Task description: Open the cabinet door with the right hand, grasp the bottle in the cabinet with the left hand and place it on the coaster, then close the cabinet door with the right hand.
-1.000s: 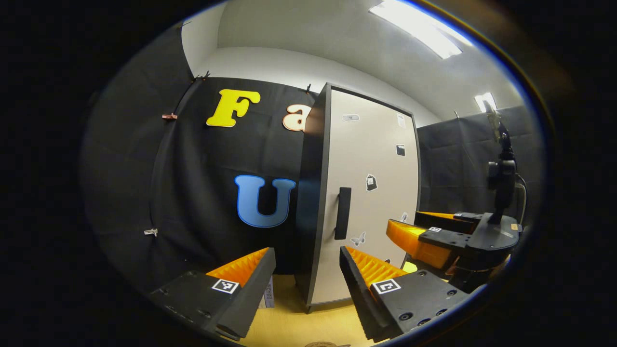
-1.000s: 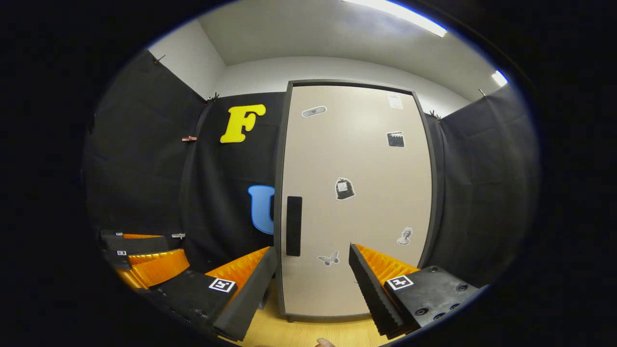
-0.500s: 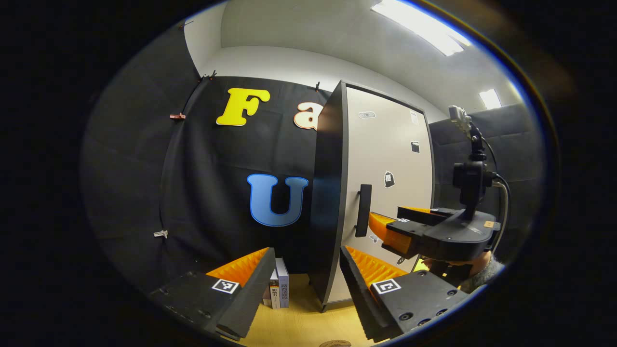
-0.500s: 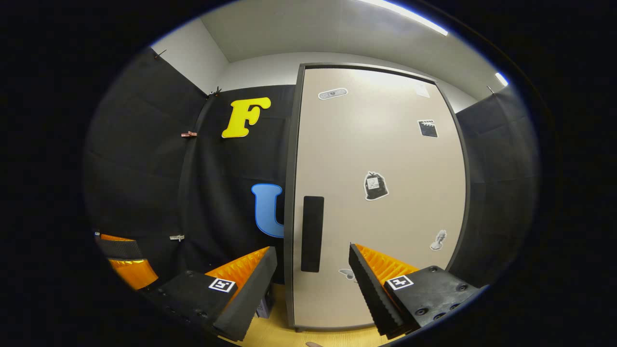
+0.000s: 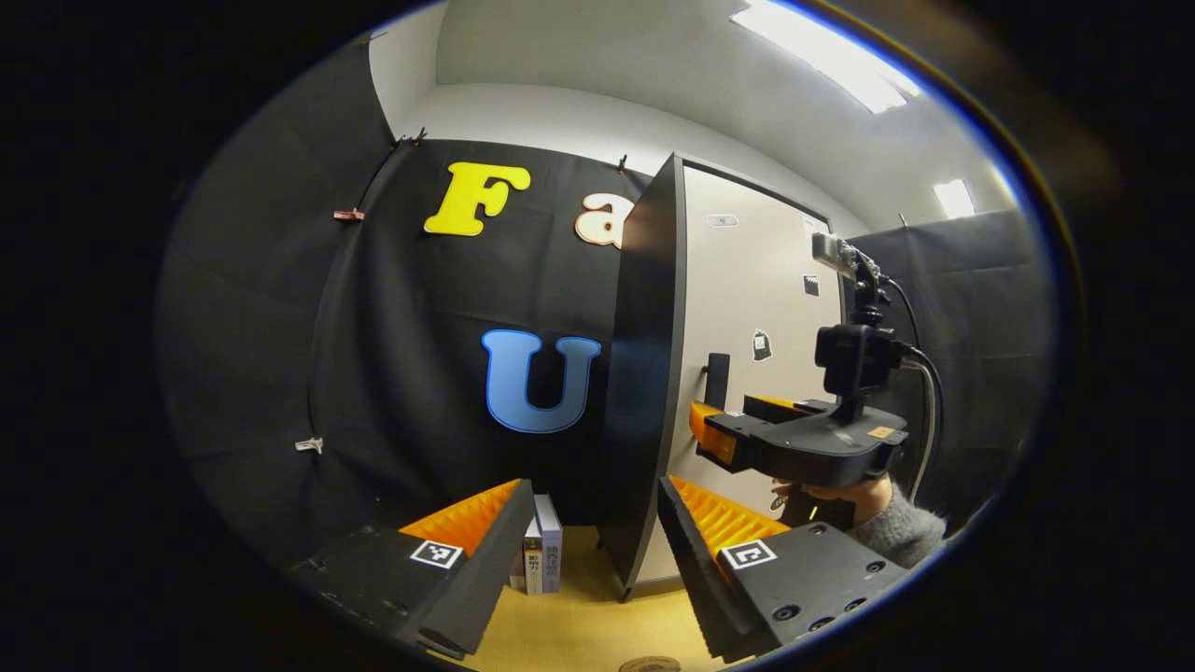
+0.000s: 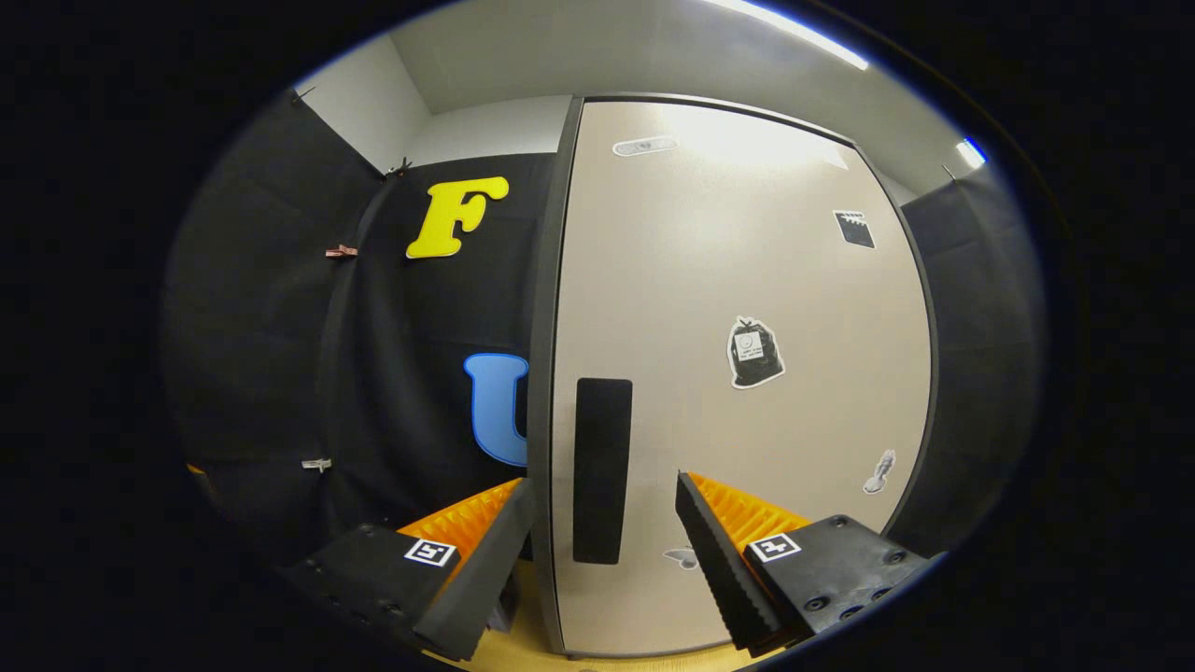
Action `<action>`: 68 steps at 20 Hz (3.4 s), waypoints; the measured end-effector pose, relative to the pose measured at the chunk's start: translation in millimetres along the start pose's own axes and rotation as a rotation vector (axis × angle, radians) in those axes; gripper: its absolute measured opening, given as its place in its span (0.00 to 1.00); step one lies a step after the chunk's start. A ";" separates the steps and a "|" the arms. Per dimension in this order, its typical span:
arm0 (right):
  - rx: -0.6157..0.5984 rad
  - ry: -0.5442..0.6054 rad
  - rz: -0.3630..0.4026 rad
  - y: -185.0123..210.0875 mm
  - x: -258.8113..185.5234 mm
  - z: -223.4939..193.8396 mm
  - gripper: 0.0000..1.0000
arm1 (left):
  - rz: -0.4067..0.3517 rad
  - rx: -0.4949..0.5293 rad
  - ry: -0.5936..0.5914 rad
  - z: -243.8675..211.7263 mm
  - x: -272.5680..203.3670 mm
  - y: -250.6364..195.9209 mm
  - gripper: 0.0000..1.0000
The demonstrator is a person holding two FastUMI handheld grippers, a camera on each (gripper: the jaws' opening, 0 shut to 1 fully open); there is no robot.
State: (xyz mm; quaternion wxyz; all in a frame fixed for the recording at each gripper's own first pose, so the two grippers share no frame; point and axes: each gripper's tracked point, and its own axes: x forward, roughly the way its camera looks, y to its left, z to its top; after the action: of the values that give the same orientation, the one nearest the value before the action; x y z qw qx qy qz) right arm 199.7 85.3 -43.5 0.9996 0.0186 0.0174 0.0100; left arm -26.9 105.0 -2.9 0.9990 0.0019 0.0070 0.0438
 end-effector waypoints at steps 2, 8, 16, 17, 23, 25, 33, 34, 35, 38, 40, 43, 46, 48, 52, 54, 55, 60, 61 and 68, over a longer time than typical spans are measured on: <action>0.000 0.002 -0.019 -0.4 9.5 -3.5 0.97 | 0.009 -0.014 0.012 -4.5 -1.1 5.5 0.85; 0.001 -0.006 -0.062 -0.2 21.8 -5.2 0.91 | 0.044 -0.022 0.024 -9.1 -5.3 22.2 0.85; -0.004 -0.006 -0.106 2.7 35.0 -6.6 0.32 | 0.078 -0.018 0.013 -7.0 -17.3 35.3 0.85; -0.011 -0.002 -0.112 2.5 30.7 -7.0 0.37 | 0.086 -0.018 0.011 -6.4 -19.4 38.2 0.85; -0.011 0.028 -0.105 1.0 28.1 -8.1 0.08 | 0.110 -0.023 0.002 -2.3 -30.4 46.0 0.86; -0.003 0.036 -0.088 2.2 20.8 -6.1 0.08 | 0.110 -0.018 -0.001 -0.4 -31.9 45.2 0.85; 0.028 0.055 -0.014 -5.6 -33.6 2.1 0.07 | 0.051 -0.008 -0.009 10.7 -31.5 17.8 0.85; 0.026 0.058 -0.009 -8.0 -40.1 3.1 0.07 | 0.044 -0.006 -0.005 7.6 -35.1 12.9 0.85; 0.027 0.060 -0.007 -10.3 -46.7 4.3 0.08 | 0.037 -0.004 -0.003 6.8 -37.1 8.2 0.85; 0.028 0.061 0.000 -18.3 -64.9 6.8 0.07 | 0.022 0.001 0.000 3.2 -39.4 -1.5 0.85; 0.029 0.058 0.007 -24.3 -77.5 8.9 0.07 | 0.008 0.005 0.007 2.0 -37.5 -8.9 0.85; 0.024 0.059 0.011 -35.7 -95.4 11.6 0.07 | -0.019 0.013 0.018 -1.1 -33.6 -18.8 0.85; 0.011 0.070 0.020 -45.4 -108.4 13.5 0.08 | -0.055 0.014 0.024 -5.4 -30.8 -30.3 0.89; 0.010 0.080 0.024 -52.8 -116.6 14.8 0.07 | -0.078 0.013 0.031 -9.0 -27.6 -37.2 0.85; 0.003 0.089 0.000 -68.9 -132.9 16.5 0.08 | -0.139 0.008 0.045 -14.8 -19.8 -52.0 0.85; 0.009 0.095 -0.012 -77.0 -142.9 17.7 0.07 | -0.177 0.007 0.052 -17.7 -17.7 -56.5 0.85; 0.007 0.096 -0.025 -83.1 -147.0 18.2 0.07 | -0.197 0.008 0.056 -19.2 -18.2 -60.2 0.85; -0.009 0.100 -0.116 -115.1 -170.9 22.4 0.07 | -0.300 -0.002 0.077 -28.5 -13.3 -89.7 0.85; -0.005 0.104 -0.127 -119.7 -175.2 23.2 0.07 | -0.320 -0.004 0.081 -30.3 -13.6 -94.4 0.85; -0.015 0.131 -0.198 -160.6 -198.8 27.5 0.06 | -0.409 -0.002 0.092 -35.6 1.1 -137.2 0.85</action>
State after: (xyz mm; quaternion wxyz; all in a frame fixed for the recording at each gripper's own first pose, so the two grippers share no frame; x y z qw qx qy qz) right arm 5.1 -80.3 -15.2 0.9925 0.0088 0.0845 -0.0874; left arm -14.2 -31.5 -39.1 0.9857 -0.0025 0.0528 -0.1598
